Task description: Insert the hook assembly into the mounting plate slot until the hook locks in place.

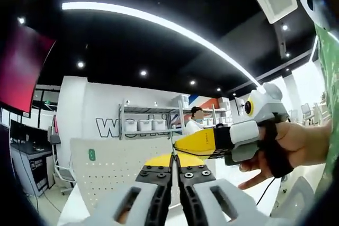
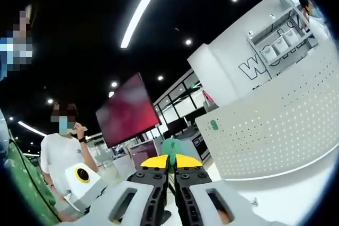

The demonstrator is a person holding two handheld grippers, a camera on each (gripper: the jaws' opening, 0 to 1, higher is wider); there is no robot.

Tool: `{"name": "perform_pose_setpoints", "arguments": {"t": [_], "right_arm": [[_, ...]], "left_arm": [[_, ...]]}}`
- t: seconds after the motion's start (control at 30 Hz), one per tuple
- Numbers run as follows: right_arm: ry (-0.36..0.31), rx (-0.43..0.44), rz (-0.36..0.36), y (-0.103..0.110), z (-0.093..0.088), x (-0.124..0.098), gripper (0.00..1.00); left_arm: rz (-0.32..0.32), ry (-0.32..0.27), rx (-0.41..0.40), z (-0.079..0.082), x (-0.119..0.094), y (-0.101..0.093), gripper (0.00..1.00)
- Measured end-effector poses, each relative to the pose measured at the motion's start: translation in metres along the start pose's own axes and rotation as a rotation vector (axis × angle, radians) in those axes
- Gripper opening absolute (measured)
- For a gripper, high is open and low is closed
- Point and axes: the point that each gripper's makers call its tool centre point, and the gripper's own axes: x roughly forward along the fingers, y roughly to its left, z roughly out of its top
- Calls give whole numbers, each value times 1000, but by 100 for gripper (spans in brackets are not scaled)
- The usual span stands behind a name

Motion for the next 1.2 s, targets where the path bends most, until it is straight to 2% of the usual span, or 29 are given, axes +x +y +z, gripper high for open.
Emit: {"name": "perform_pose_setpoints", "arguments": {"t": [0.13,0.27,0.4,0.5,0.67,0.9,1.0,1.03,1.07,1.2], "right_arm": [[4,-2,4,0,-1,1,2],[1,2,-4,-3,0,0,1],[2,-1,-6,-4,0,1,1],[-1,-4,-8,-5,1,1,1],[2,-1,-15,-8,0,1,1],[10,-9,-16,-8,-1,2,1],[14,-15,-23,-9,-2,1,1],[16,-17,-27,-10,-2,1,1],[17,-19,-32,-11,-2,0,1],[19,-18,-46,-14,-3,0,1]], "left_arm": [[-3,13,4,-1,1,1,3],[-19,40,6,-3,2,1,9],[-25,62,-31,-5,4,3,13],[-26,83,-47,-7,5,5,20],[-26,92,-53,-7,2,10,27],[-21,136,-71,-12,-1,14,44],[-20,189,-69,-18,-2,14,62],[-11,205,-75,-21,-2,15,74],[-13,208,-77,-21,-1,14,83],[-25,229,-67,-23,-3,11,92]]}}
